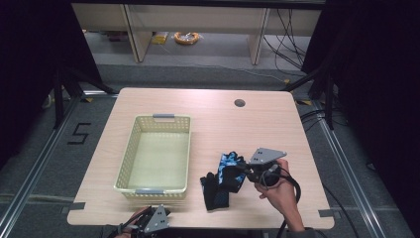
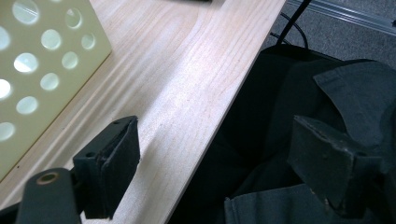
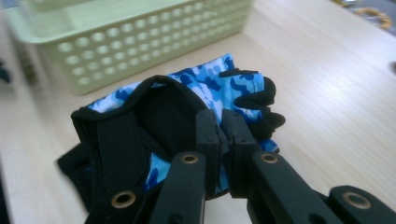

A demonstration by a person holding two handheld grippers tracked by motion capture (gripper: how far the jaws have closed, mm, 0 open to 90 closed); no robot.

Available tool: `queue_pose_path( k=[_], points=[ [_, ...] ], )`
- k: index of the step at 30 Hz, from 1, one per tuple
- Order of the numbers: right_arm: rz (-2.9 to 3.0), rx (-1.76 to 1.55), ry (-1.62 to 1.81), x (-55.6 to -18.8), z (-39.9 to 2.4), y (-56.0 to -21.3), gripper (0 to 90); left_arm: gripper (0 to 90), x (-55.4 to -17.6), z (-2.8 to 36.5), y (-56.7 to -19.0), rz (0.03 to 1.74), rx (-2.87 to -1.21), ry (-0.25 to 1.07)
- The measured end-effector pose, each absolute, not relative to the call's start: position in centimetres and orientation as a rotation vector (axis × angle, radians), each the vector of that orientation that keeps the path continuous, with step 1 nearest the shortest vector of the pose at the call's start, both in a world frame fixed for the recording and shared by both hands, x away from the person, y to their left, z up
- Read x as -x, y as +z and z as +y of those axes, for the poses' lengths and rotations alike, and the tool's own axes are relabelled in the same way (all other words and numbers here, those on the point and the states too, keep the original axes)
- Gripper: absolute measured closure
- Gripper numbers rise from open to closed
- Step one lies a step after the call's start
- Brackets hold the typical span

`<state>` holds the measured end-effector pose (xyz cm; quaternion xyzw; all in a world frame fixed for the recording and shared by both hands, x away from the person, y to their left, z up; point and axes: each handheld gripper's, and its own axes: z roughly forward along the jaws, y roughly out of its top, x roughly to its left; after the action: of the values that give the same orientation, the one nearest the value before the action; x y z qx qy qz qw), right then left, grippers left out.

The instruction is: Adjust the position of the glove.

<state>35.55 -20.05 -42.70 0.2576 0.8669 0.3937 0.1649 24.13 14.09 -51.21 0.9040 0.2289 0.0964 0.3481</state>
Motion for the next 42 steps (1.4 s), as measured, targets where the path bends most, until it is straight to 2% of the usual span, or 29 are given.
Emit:
queue_pose_path(
  k=[27,36,42],
  points=[
    [2.728,-0.452,1.111,-36.9,-16.3,-47.0,86.2,16.5,-24.2,14.1,-51.2,0.597,-2.345,0.239],
    [2.783,-0.466,1.046,-37.6,-15.9,-48.1,87.6,16.5,-24.2,14.1,-51.3,0.593,-2.341,0.242],
    [2.766,-0.491,1.014,-37.6,-15.9,-48.0,81.0,16.5,-24.2,14.1,-51.2,0.591,-2.348,0.247]
  ],
)
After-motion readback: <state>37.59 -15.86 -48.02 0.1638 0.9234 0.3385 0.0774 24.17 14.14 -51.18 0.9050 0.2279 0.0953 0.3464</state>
